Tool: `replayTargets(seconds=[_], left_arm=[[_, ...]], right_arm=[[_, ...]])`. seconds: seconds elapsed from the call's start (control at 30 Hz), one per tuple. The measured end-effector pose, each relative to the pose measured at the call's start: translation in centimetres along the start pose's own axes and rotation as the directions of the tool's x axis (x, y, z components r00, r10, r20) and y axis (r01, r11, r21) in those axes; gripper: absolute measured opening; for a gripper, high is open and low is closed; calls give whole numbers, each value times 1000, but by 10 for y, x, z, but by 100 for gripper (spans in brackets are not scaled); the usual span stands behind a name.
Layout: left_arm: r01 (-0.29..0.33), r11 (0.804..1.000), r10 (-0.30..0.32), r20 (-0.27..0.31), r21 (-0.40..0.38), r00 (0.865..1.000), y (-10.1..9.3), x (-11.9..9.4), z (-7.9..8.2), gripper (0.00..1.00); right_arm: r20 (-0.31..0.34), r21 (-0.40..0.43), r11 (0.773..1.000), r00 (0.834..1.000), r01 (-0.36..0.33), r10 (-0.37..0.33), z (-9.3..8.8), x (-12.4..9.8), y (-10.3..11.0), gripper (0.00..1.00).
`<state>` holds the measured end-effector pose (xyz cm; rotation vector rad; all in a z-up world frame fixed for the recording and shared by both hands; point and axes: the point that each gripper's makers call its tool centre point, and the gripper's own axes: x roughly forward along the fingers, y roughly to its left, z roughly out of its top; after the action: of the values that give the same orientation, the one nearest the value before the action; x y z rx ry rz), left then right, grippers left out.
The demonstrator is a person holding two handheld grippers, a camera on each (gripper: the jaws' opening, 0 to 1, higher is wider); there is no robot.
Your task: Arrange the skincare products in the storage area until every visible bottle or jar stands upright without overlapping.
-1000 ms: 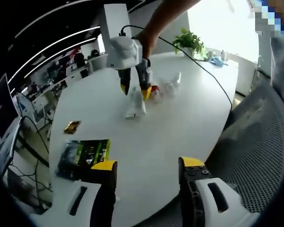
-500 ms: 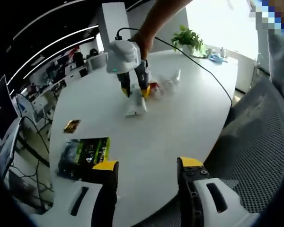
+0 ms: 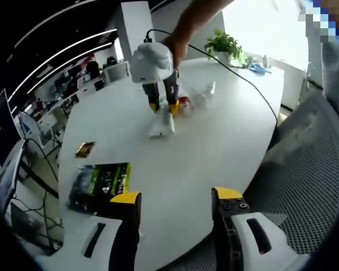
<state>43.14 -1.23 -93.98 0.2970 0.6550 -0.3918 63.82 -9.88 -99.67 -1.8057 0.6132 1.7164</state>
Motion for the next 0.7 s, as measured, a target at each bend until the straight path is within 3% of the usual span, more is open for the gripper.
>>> replayTargets(seconds=[0.07, 0.27, 0.4, 0.7], left_arm=[[-3, 1000, 3, 2, 3, 1000, 1, 0, 0, 54], [-4, 1000, 4, 3, 10, 1000, 1, -1, 1, 53], [3, 1000, -3, 0, 20, 1000, -1, -1, 1, 52], [7, 1000, -7, 6, 28, 1000, -2, -1, 2, 54]], right_arm=[[-25, 4, 1000, 999, 28, -28, -1, -1, -4, 16], [61, 143, 981, 988, 135, -145, 18, -25, -28, 15], [83, 177, 966, 976, 186, -203, 21, -43, -36, 14], [189, 400, 867, 899, 297, -396, 25, -102, -40, 14]])
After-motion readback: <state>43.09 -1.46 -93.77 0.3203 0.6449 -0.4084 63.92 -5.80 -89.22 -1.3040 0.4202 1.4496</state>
